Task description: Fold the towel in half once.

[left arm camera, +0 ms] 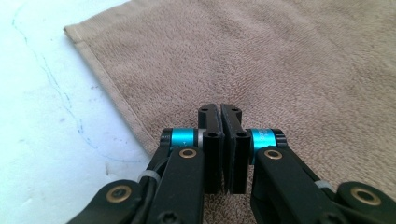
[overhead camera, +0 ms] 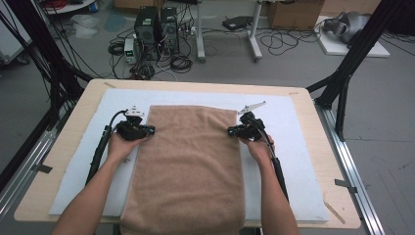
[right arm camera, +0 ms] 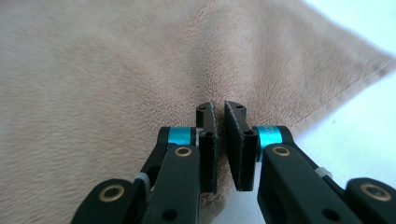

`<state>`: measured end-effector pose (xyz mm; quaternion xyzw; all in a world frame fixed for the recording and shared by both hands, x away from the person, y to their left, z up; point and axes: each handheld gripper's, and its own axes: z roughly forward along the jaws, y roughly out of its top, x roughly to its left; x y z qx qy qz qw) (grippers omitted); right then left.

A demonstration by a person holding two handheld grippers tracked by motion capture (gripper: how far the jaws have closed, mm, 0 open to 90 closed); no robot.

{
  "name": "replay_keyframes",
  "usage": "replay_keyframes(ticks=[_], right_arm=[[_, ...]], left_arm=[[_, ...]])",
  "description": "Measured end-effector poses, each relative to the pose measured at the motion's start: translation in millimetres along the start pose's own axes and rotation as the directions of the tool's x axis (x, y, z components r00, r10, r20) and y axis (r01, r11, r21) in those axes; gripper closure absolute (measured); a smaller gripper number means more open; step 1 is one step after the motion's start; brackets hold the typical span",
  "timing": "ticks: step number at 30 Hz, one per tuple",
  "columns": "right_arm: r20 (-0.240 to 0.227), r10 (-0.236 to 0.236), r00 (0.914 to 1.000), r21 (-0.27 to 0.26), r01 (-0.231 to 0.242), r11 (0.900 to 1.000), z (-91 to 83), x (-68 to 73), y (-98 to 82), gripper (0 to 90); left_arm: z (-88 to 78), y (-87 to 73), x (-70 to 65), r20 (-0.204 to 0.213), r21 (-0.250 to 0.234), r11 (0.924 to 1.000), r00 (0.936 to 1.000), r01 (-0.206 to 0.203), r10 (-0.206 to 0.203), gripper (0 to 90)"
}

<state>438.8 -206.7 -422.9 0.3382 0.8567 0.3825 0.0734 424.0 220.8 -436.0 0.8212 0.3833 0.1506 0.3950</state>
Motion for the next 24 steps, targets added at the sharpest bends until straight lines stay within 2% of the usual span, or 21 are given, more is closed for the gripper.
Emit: replay_keyframes(ticks=[3, 5, 9, 10, 12, 15, 17, 18, 19, 20, 22, 23, 24], right_arm=[[-0.018, -0.033, 0.9993, -0.026, 0.033, 0.999, -13.6, 5.1, 5.3, 83.8], [-0.045, -0.034, 0.9984, -0.042, 0.032, 0.999, -23.6, 9.2, 7.8, 83.8], [-0.091, -0.068, 0.9935, -0.064, 0.063, 0.996, -48.2, 25.2, 9.7, 83.9], [-0.106, -0.09, 0.9903, -0.081, 0.082, 0.993, -55.2, 31.1, 8.8, 83.9], [-0.137, -0.124, 0.9828, -0.093, 0.112, 0.989, -68.4, 44.0, 5.1, 83.8], [-0.17, -0.167, 0.9713, -0.086, 0.154, 0.984, -82.3, 66.3, -10.3, 83.8], [-0.199, -0.176, 0.9641, -0.058, 0.168, 0.984, -83.1, 80.5, -27.9, 83.7], [-0.216, -0.179, 0.9597, -0.038, 0.175, 0.984, -81.2, 86.3, -37.6, 83.1], [-0.238, -0.171, 0.956, -0.016, 0.173, 0.985, -78.7, 90.8, -47.2, 80.6], [-0.263, -0.168, 0.95, -0.004, 0.174, 0.985, -76.8, 94.3, -55.5, 77.0], [-0.258, -0.173, 0.9505, 0.002, 0.18, 0.984, -76.0, 98.2, -67.1, 71.8], [-0.242, -0.169, 0.9554, 0.006, 0.176, 0.984, -77.0, 97.9, -69.2, 68.5], [-0.228, -0.166, 0.9594, 0.004, 0.171, 0.985, -78.0, 96.8, -69.2, 67.3]], left_arm=[[-15.9, 4.4, -2.1, 0.017, -0.04, 0.9991, 0.9997, -0.017, 0.018, 87.3], [-29.9, 7.0, -3.8, 0.032, -0.078, 0.9969, 0.9993, -0.016, 0.019, 87.3], [-60.9, 7.7, -15.0, 0.048, -0.14, 0.9889, 0.9972, -0.051, 0.058, 87.3], [-68.8, 5.2, -19.6, 0.05, -0.152, 0.9861, 0.996, -0.066, 0.074, 87.3], [-83.4, -3.7, -30.1, 0.066, -0.164, 0.9805, 0.9906, -0.108, 0.12, 87.3], [-100.4, -23.8, -48.6, 0.102, -0.168, 0.9756, 0.9819, -0.141, 0.159, 87.3], [-108.2, -40.2, -63.7, 0.131, -0.16, 0.9696, 0.9695, -0.185, 0.207, 87.1], [-110.8, -48.7, -69.9, 0.162, -0.16, 0.9674, 0.9617, -0.196, 0.221, 86.8], [-112.2, -55.7, -74.6, 0.188, -0.151, 0.9664, 0.9537, -0.208, 0.235, 85.7], [-113.3, -60.7, -78.0, 0.198, -0.138, 0.9655, 0.9491, -0.221, 0.245, 82.6], [-115.7, -64.4, -80.1, 0.214, -0.135, 0.9643, 0.9434, -0.228, 0.253, 73.3], [-116.7, -63.4, -79.6, 0.217, -0.136, 0.9642, 0.9428, -0.228, 0.253, 70.0], [-118.7, -60.0, -78.2, 0.206, -0.14, 0.9643, 0.9459, -0.225, 0.25, 66.7]])
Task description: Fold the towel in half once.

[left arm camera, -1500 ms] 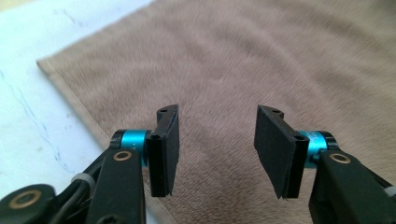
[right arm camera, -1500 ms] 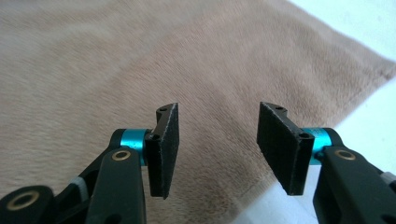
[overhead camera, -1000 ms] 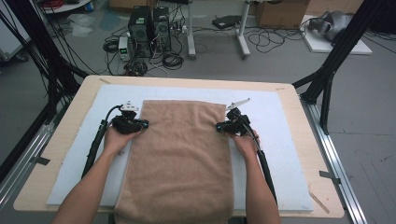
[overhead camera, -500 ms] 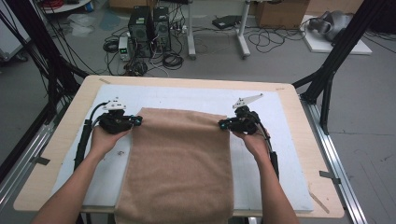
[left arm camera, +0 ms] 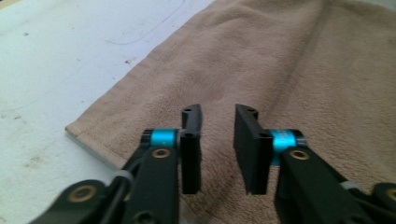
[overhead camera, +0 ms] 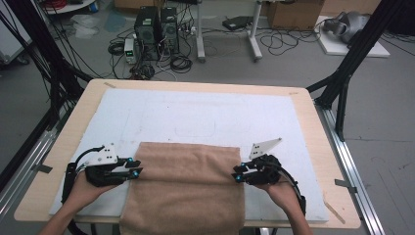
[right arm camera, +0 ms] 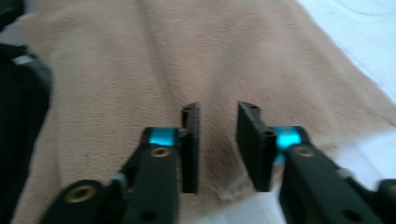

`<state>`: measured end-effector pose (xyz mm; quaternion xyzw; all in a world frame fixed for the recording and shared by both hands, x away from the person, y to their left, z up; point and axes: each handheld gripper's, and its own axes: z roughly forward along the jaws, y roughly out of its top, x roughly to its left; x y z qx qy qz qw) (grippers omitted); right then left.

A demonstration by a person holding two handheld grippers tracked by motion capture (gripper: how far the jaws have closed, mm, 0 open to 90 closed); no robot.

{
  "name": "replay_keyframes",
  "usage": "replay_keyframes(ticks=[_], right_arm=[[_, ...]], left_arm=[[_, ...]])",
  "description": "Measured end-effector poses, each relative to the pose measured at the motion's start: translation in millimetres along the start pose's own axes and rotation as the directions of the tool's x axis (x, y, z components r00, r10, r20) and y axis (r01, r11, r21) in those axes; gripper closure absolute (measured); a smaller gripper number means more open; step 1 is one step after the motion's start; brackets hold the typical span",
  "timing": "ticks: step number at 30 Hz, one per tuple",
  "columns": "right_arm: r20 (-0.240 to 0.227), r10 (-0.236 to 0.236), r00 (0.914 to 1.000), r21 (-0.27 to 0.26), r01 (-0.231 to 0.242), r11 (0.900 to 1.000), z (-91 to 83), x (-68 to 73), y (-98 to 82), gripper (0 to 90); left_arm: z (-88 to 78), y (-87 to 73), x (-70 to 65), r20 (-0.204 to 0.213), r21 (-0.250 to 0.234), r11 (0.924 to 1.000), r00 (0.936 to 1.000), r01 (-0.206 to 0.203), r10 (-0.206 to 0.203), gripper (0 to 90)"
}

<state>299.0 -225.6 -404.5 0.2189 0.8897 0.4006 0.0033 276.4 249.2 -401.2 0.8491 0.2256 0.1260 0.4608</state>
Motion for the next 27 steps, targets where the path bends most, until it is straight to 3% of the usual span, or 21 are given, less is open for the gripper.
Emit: replay_keyframes(ticks=[2, 4, 8, 11, 13, 17, 19, 21, 25, 27], right_arm=[[0.02, 0.005, 0.9998, -0.032, -0.004, 0.999, -5.2, -3.7, 5.0, 63.3], [0.054, 0.005, 0.9985, -0.048, -0.003, 0.999, -7.2, -8.7, 14.3, 61.5], [0.09, 0.029, 0.9955, -0.051, -0.025, 0.998, 2.2, -27.8, 29.5, 60.6], [0.118, 0.044, 0.9921, -0.029, -0.041, 0.999, 16.4, -42.5, 33.5, 60.6], [0.126, 0.067, 0.9898, -0.008, -0.066, 0.998, 25.9, -52.0, 32.2, 60.0], [0.164, 0.099, 0.9814, 0.006, -0.101, 0.995, 37.4, -65.6, 27.7, 56.4], [0.183, 0.099, 0.9781, 0.014, -0.103, 0.995, 41.4, -69.9, 25.4, 56.0], [0.193, 0.098, 0.9763, 0.039, -0.108, 0.993, 45.1, -72.5, 23.3, 56.5], [0.212, 0.089, 0.9732, 0.056, -0.103, 0.993, 49.6, -72.4, 20.5, 62.3], [0.226, 0.084, 0.9704, 0.053, -0.098, 0.994, 50.1, -70.8, 20.0, 65.0]], left_arm=[[-1.9, 7.0, 6.1, -0.023, -0.022, 0.9995, 0.9995, 0.022, -0.022, 62.6], [0.0, 13.2, 14.1, -0.072, -0.022, 0.9994, 0.997, 0.027, -0.029, 59.3], [15.9, 13.1, 33.8, -0.138, -0.006, 0.9957, 0.9861, 0.093, -0.093, 50.9], [29.8, 9.1, 47.0, -0.135, 0.006, 0.9894, 0.9805, 0.145, -0.143, 51.9], [36.5, 6.2, 54.6, -0.127, 0.005, 0.9871, 0.9792, 0.16, -0.158, 56.1], [47.5, 0.2, 67.2, -0.121, 0.019, 0.9777, 0.9711, 0.209, -0.205, 55.7], [53.6, -1.9, 69.3, -0.146, 0.045, 0.9773, 0.9691, 0.207, -0.198, 52.5], [58.9, -3.6, 72.3, -0.174, 0.068, 0.9727, 0.9626, 0.222, -0.207, 46.1], [66.9, -8.9, 78.2, -0.188, 0.114, 0.9615, 0.9557, 0.25, -0.226, 50.6], [68.0, -7.7, 75.8, -0.21, 0.118, 0.9624, 0.9535, 0.244, -0.216, 53.1]])
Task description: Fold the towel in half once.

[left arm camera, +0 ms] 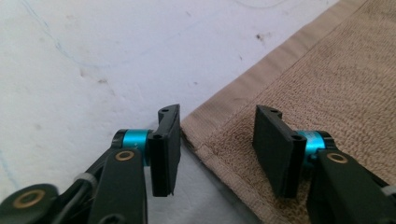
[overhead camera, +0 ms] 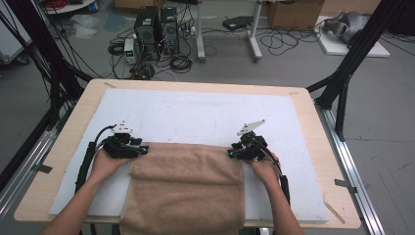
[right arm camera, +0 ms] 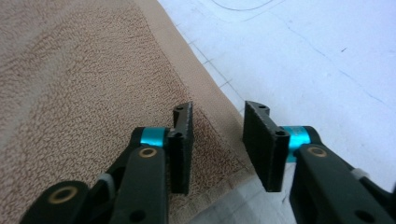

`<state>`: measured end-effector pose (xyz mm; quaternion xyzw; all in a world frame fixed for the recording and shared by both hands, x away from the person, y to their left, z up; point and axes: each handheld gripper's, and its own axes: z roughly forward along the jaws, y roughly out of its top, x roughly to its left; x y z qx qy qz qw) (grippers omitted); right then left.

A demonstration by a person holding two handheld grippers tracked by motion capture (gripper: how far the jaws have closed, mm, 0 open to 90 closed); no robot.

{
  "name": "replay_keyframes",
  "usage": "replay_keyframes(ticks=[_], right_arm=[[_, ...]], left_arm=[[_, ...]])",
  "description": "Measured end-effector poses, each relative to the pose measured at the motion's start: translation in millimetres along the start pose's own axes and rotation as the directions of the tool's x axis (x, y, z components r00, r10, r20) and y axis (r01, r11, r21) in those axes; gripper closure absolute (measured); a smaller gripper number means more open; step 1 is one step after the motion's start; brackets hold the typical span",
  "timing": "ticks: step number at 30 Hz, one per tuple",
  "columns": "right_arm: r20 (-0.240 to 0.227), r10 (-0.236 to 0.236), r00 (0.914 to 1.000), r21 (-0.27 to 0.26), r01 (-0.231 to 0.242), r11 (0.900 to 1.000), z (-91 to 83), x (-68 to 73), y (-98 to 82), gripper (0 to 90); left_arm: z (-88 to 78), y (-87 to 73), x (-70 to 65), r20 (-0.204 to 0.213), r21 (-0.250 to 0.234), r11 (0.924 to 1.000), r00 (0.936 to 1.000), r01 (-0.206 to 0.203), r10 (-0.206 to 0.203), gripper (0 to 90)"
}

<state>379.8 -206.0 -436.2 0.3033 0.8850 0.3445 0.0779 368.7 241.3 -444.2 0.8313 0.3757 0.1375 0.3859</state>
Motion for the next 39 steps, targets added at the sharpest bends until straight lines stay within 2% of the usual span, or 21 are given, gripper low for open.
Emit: replay_keyframes(ticks=[1, 4, 7, 9, 12, 16, 18, 21, 23, 24, 25, 26, 27, 28, 29, 33, 35, 36, 37, 38, 39], right_arm=[[0.001, 0.002, 1.0, -0.001, -0.002, 1.0, 0.1, 0.0, -0.1, 66.4], [0.008, 0.001, 1.0, 0.0, -0.001, 1.0, 0.2, 0.2, 0.3, 74.9], [-0.018, 0.008, 0.9998, 0.0, -0.008, 1.0, 0.3, -0.4, 0.5, 81.5], [-0.058, 0.022, 0.9981, -0.004, -0.022, 1.0, 0.2, -1.5, -0.2, 84.0], [-0.104, 0.04, 0.9937, -0.013, -0.042, 0.999, -2.0, -6.5, -1.9, 84.8], [-0.131, 0.034, 0.9909, -0.061, -0.042, 0.997, -14.2, -7.0, -0.5, 84.8], [-0.155, 0.022, 0.9876, -0.078, -0.035, 0.996, -25.3, -4.1, 3.0, 84.7], [-0.17, -0.023, 0.9852, -0.119, 0.003, 0.993, -48.6, 6.1, 9.1, 84.6], [-0.178, -0.061, 0.9821, -0.141, 0.036, 0.989, -66.5, 18.3, 10.8, 84.6], [-0.201, -0.08, 0.9763, -0.152, 0.05, 0.987, -76.2, 27.0, 9.9, 84.6], [-0.249, -0.114, 0.9618, -0.175, 0.071, 0.982, -85.4, 36.1, 7.6, 84.3], [-0.295, -0.15, 0.9437, -0.192, 0.095, 0.977, -94.5, 45.9, 4.3, 83.5], [-0.327, -0.178, 0.9281, -0.208, 0.113, 0.972, -102.1, 54.5, 0.5, 81.2], [-0.361, -0.187, 0.9139, -0.213, 0.114, 0.97, -107.8, 59.9, -2.8, 77.7], [-0.366, -0.187, 0.9117, -0.221, 0.11, 0.969, -110.8, 61.9, -5.1, 74.9], [-0.357, -0.156, 0.9209, -0.207, 0.085, 0.975, -102.6, 50.8, -6.8, 68.8], [-0.353, -0.112, 0.9289, -0.171, 0.054, 0.984, -90.0, 41.7, -8.0, 68.4], [-0.34, -0.104, 0.9346, -0.154, 0.054, 0.987, -84.0, 38.9, -8.7, 66.6], [-0.314, -0.094, 0.9448, -0.137, 0.053, 0.989, -78.0, 36.8, -9.6, 64.7], [-0.306, -0.08, 0.9487, -0.127, 0.043, 0.991, -72.5, 34.0, -10.4, 63.0], [-0.294, -0.067, 0.9535, -0.124, 0.032, 0.992, -67.6, 31.5, -11.2, 60.0]], left_arm=[[-0.1, 1.0, -1.9, -0.012, 0.006, 0.9999, 0.9999, -0.011, 0.011, 54.5], [0.4, 2.7, -4.9, -0.003, 0.014, 0.9998, 0.9999, -0.016, 0.016, 65.2], [1.2, 3.5, -6.1, 0.025, 0.016, 0.9996, 0.9995, -0.021, 0.021, 75.8], [0.4, 4.0, -5.7, 0.034, 0.021, 0.9994, 0.999, -0.029, 0.028, 79.5], [-3.1, 4.1, -2.0, 0.058, 0.01, 0.9999, 0.9983, 0.002, -0.002, 82.1], [-21.7, 8.6, -0.6, 0.087, -0.076, 0.9966, 0.9959, 0.032, -0.025, 82.3], [-36.0, 11.5, -1.9, 0.11, -0.137, 0.9891, 0.9932, 0.053, -0.038, 82.2], [-59.0, 12.3, -7.9, 0.145, -0.172, 0.9844, 0.9893, 0.039, -0.014, 82.1], [-76.5, 7.9, -19.8, 0.185, -0.185, 0.9827, 0.9823, 0.006, 0.029, 82.2], [-86.3, 3.9, -27.1, 0.207, -0.192, 0.9813, 0.9765, -0.019, 0.059, 82.1], [-95.8, -1.4, -34.4, 0.266, -0.202, 0.9792, 0.9611, -0.021, 0.076, 81.2], [-103.7, -6.5, -40.7, 0.339, -0.209, 0.9774, 0.9351, -0.03, 0.101, 77.5], [-109.9, -11.0, -46.9, 0.354, -0.207, 0.9769, 0.9271, -0.051, 0.124, 70.2], [-113.5, -14.2, -51.0, 0.332, -0.204, 0.9761, 0.9326, -0.074, 0.141, 63.4], [-114.0, -15.8, -51.9, 0.329, -0.202, 0.9763, 0.9336, -0.077, 0.142, 56.8], [-104.4, -14.4, -43.2, 0.304, -0.202, 0.9773, 0.9445, -0.065, 0.125, 56.6], [-97.2, -13.5, -39.3, 0.267, -0.19, 0.9798, 0.9571, -0.064, 0.114, 56.7], [-93.6, -13.3, -38.1, 0.245, -0.18, 0.9813, 0.9631, -0.067, 0.11, 56.7], [-90.7, -13.2, -36.7, 0.247, -0.176, 0.9824, 0.9633, -0.062, 0.105, 56.7], [-88.4, -13.3, -35.6, 0.24, -0.181, 0.9815, 0.9651, -0.062, 0.105, 56.7], [-85.9, -13.5, -34.6, 0.211, -0.18, 0.9814, 0.9718, -0.067, 0.105, 56.7]])
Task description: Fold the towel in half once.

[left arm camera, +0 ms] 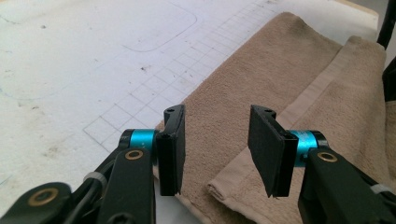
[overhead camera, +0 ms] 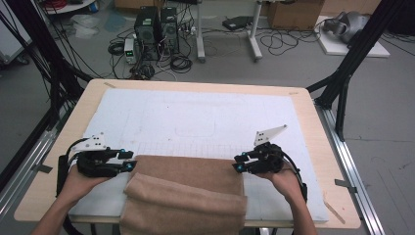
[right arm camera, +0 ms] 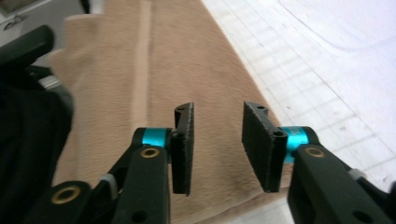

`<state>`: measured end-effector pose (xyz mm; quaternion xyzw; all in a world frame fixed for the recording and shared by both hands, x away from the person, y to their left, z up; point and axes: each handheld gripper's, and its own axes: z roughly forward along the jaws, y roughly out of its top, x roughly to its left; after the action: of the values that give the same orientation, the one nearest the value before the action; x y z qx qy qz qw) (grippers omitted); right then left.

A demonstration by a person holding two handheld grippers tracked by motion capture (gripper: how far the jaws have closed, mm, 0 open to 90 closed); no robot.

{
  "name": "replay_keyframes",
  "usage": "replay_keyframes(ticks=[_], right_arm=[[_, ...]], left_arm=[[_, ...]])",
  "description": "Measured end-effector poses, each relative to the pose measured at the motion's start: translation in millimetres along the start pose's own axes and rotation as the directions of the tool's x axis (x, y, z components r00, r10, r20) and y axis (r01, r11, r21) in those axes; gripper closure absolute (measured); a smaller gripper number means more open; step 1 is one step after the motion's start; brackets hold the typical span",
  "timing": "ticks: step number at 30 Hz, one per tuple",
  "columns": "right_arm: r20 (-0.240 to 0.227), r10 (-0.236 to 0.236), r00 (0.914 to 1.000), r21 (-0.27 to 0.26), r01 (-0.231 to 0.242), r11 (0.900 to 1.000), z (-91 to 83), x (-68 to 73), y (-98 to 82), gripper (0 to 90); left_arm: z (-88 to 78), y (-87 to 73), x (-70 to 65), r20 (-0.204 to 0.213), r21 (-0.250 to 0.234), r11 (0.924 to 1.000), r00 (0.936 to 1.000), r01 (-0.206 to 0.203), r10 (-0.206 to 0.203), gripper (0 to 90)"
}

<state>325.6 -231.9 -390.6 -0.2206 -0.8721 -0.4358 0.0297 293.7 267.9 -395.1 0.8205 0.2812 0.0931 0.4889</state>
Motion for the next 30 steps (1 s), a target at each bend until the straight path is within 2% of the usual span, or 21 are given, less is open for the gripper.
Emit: replay_keyframes(ticks=[3, 4, 6, 8, 10, 11, 13, 15, 17, 18, 19, 20, 21, 22, 24, 25, 30], right_arm=[[0.062, 0.017, 0.9979, 0.009, -0.017, 1.0, 8.8, -7.3, -2.9, 53.7], [0.097, 0.014, 0.9952, 0.012, -0.015, 1.0, 11.7, -9.4, -3.7, 53.1], [0.116, 0.013, 0.9932, 0.015, -0.015, 1.0, 17.4, -11.9, -6.0, 51.4], [0.153, 0.012, 0.9882, 0.03, -0.016, 0.999, 22.9, -12.8, -8.3, 49.8], [0.163, 0.022, 0.9863, 0.052, -0.031, 0.998, 28.7, -13.9, -10.0, 47.4], [0.173, 0.016, 0.9848, 0.045, -0.025, 0.999, 31.1, -14.4, -11.9, 47.1], [0.175, 0.031, 0.9841, 0.036, -0.038, 0.999, 35.6, -16.7, -16.6, 44.0], [0.18, 0.045, 0.9827, 0.058, -0.056, 0.997, 40.4, -19.3, -21.4, 43.4], [0.178, 0.049, 0.9828, 0.069, -0.062, 0.996, 44.2, -20.4, -25.3, 44.9], [0.18, 0.048, 0.9825, 0.066, -0.061, 0.996, 44.0, -19.3, -25.3, 49.0], [0.161, 0.038, 0.9862, 0.068, -0.05, 0.996, 44.4, -18.8, -25.2, 54.7], [0.162, 0.026, 0.9865, 0.074, -0.039, 0.996, 45.5, -17.6, -24.8, 56.4], [0.158, 0.017, 0.9872, 0.078, -0.03, 0.996, 46.0, -16.9, -24.5, 64.0], [0.119, 0.024, 0.9926, 0.08, -0.034, 0.996, 46.0, -17.2, -24.3, 71.2], [0.103, 0.02, 0.9945, 0.083, -0.029, 0.996, 45.6, -16.9, -23.7, 78.6], [0.088, 0.016, 0.9959, 0.087, -0.024, 0.996, 44.4, -16.8, -22.9, 79.9], [0.101, 0.016, 0.9947, 0.076, -0.024, 0.997, 41.1, -17.8, -19.8, 82.3]], left_arm=[[9.7, -2.5, 8.1, -0.081, 0.028, 0.9995, 0.9966, 0.018, -0.016, 56.8], [13.8, -3.1, 11.0, -0.093, 0.043, 0.9989, 0.9956, 0.017, -0.012, 56.6], [23.6, -4.4, 13.7, -0.118, 0.078, 0.9969, 0.9931, 0.011, -0.002, 56.1], [33.8, -5.5, 15.8, -0.121, 0.11, 0.9939, 0.9926, 0.009, 0.004, 53.8], [42.8, -7.7, 17.6, -0.126, 0.139, 0.9903, 0.992, 0.012, 0.005, 51.7], [46.8, -9.3, 19.1, -0.125, 0.155, 0.9878, 0.9921, 0.013, 0.007, 51.3], [53.4, -12.1, 21.8, -0.131, 0.188, 0.9816, 0.9914, 0.034, -0.009, 49.0], [58.5, -15.9, 23.2, -0.125, 0.211, 0.9764, 0.992, 0.045, -0.019, 47.8], [57.8, -17.2, 23.2, -0.121, 0.201, 0.9786, 0.9924, 0.045, -0.021, 49.1], [57.2, -17.6, 23.5, -0.102, 0.196, 0.9792, 0.9943, 0.05, -0.03, 52.1], [57.1, -17.9, 23.1, -0.095, 0.194, 0.98, 0.9951, 0.046, -0.028, 58.1], [57.0, -18.0, 22.5, -0.088, 0.193, 0.9801, 0.9957, 0.047, -0.031, 60.8], [56.7, -17.9, 22.5, -0.067, 0.195, 0.9797, 0.9972, 0.046, -0.033, 67.1], [57.1, -17.7, 21.5, -0.068, 0.192, 0.9804, 0.9972, 0.043, -0.031, 71.7], [56.1, -16.7, 20.9, -0.065, 0.194, 0.9804, 0.9976, 0.034, -0.021, 77.8], [55.6, -16.2, 21.2, -0.066, 0.195, 0.9802, 0.9976, 0.033, -0.021, 79.4], [53.5, -11.6, 21.6, -0.095, 0.172, 0.9847, 0.9953, 0.032, -0.015, 82.5]])
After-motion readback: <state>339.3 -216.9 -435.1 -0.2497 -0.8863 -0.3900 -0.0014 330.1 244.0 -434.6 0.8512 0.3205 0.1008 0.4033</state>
